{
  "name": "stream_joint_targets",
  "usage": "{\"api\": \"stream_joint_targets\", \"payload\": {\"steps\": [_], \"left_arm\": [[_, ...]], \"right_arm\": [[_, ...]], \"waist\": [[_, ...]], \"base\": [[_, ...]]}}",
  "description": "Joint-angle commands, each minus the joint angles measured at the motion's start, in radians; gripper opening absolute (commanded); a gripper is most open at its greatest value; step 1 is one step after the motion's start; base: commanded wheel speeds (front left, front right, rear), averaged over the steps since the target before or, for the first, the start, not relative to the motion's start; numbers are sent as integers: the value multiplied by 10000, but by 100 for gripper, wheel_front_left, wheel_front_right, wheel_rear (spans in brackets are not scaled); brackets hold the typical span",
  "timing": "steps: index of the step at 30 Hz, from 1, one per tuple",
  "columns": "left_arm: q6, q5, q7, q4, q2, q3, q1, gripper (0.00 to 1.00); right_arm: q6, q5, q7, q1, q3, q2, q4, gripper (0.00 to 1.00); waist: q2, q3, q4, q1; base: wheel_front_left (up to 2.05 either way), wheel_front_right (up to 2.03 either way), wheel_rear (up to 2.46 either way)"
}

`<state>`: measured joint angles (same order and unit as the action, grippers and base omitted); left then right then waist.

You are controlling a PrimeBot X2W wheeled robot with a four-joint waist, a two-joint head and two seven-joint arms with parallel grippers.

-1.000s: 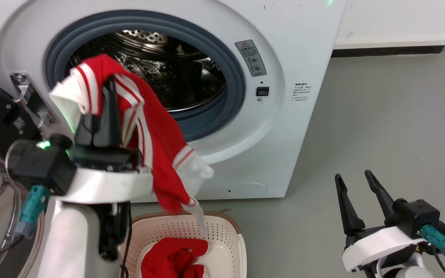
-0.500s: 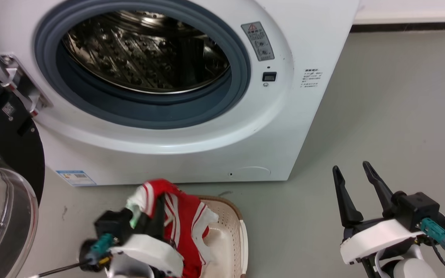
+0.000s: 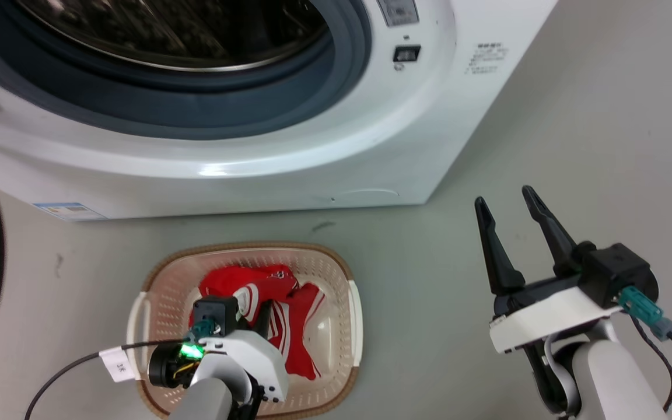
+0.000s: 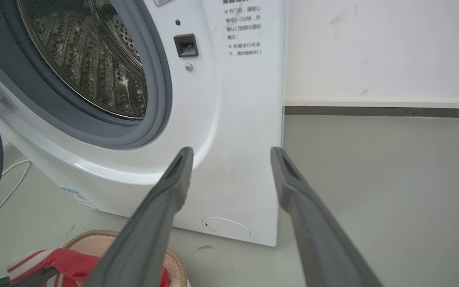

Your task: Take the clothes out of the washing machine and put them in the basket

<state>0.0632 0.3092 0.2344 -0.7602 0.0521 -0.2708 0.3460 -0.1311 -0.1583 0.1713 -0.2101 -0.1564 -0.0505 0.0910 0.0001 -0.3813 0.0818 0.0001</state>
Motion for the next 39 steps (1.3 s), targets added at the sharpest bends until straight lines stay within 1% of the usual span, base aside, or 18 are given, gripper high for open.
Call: {"api": "stream_joint_targets", "payload": {"steps": [1, 6, 8, 14, 19, 24, 25, 26, 28, 32, 39], "left_arm": [[-26, 104, 104, -330, 12, 65, 326, 0], [-298, 295, 256, -1942, 17, 351, 1328, 0], [-346, 265, 279, -2465, 157, 418, 1696, 0], [-488, 712, 306, -3890, 534, 961, 2569, 0], [-558, 827, 293, -4574, 643, 1056, 2982, 0], [-648, 982, 208, -4948, 663, 1122, 3271, 0], [-683, 1017, 183, -4998, 652, 1156, 3317, 2], [-704, 1040, 149, -5039, 636, 1152, 3366, 24], [-713, 1062, 102, -5097, 604, 1126, 3428, 100], [-668, 1056, 92, -5178, 468, 1009, 3307, 100], [-272, 1853, 257, -5191, 69, 1479, 2534, 100]], "right_arm": [[7, -81, 66, -286, -82, 8, 34, 100], [7, -277, 338, -779, -266, 8, 220, 100], [7, -374, 425, -975, -394, 12, 283, 100], [7, -691, 705, -1488, -750, 14, 587, 100], [7, -826, 838, -1716, -875, 12, 813, 100], [7, -869, 925, -1899, -926, 12, 972, 100], [7, -858, 920, -1906, -933, 12, 1003, 100], [7, -844, 923, -1934, -942, 12, 1024, 100], [7, -811, 932, -2009, -944, 12, 1060, 100], [7, -683, 936, -1953, -876, 8, 1245, 100], [7, -115, 939, -1220, -300, 2, 1662, 100]], "waist": [[-1, -696, 480, -1], [-1, -1652, 1049, -1], [-1, -2044, 1265, -1], [-1, -2970, 1878, -1], [-1, -3291, 2101, -1], [-1, -3517, 2147, -1], [-1, -3540, 2142, -1], [-1, -3563, 2131, -1], [-1, -3583, 2102, -1], [-1, -3211, 1940, -1], [-1, -1330, 1221, -1]], "base": [[0, 0, 0], [0, 0, 0], [0, 0, 0], [0, 0, 0], [0, 0, 0], [0, 0, 0], [0, 0, 0], [0, 0, 0], [0, 0, 0], [0, 0, 0], [0, 0, 0]]}}
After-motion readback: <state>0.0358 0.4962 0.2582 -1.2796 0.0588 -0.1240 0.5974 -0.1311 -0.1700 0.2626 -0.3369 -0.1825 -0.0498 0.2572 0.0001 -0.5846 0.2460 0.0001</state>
